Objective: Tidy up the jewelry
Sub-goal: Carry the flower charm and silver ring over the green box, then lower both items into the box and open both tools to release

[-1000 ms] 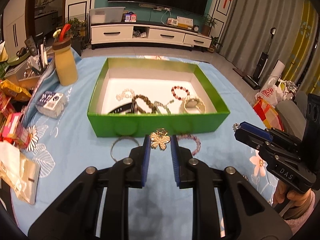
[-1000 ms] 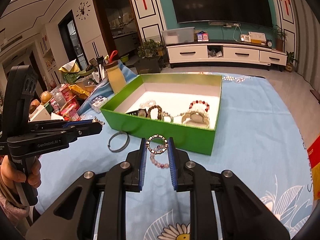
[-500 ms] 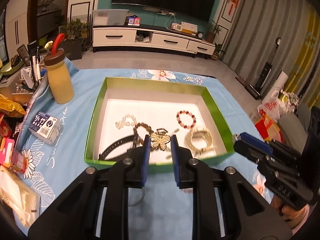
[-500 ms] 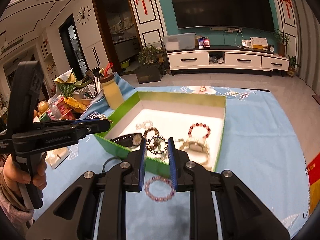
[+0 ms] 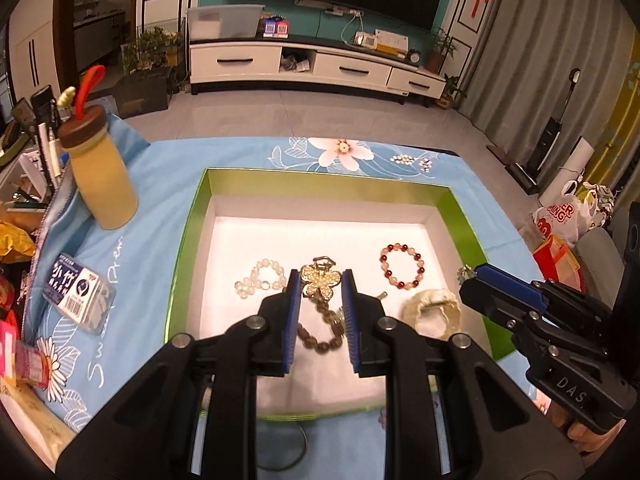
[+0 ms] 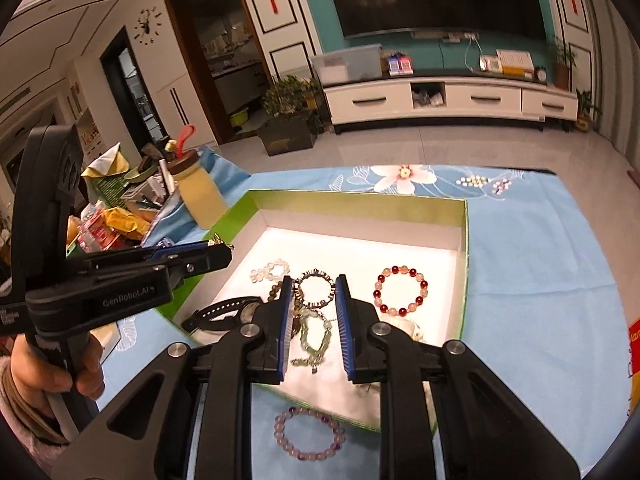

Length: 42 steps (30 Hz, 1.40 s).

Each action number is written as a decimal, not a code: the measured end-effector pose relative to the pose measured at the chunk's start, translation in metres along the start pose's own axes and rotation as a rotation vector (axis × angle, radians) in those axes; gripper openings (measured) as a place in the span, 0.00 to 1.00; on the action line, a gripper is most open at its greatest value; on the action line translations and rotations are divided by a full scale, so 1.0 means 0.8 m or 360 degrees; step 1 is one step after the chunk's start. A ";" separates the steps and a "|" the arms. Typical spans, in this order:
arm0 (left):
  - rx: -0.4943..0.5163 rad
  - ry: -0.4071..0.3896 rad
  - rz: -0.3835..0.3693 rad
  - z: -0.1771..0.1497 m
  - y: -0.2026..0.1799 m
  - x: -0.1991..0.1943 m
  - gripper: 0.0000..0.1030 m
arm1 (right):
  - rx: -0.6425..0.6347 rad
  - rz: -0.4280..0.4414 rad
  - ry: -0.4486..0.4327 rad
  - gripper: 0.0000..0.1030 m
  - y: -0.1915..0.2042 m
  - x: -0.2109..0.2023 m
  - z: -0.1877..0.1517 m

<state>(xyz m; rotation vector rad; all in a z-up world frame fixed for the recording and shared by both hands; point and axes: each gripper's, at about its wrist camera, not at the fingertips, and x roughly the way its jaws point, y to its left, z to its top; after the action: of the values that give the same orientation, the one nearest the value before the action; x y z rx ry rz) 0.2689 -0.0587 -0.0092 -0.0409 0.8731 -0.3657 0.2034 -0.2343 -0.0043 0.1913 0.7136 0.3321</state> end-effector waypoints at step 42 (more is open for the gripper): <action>-0.0021 0.0268 0.0112 0.035 0.010 0.103 0.20 | 0.0275 -0.0070 0.0309 0.20 -0.039 0.106 0.043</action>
<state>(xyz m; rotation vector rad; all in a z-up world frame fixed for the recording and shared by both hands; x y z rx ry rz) 0.3406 -0.0815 -0.0531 0.0087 1.0408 -0.3006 0.2940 -0.2349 -0.0391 0.3098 0.9381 0.2489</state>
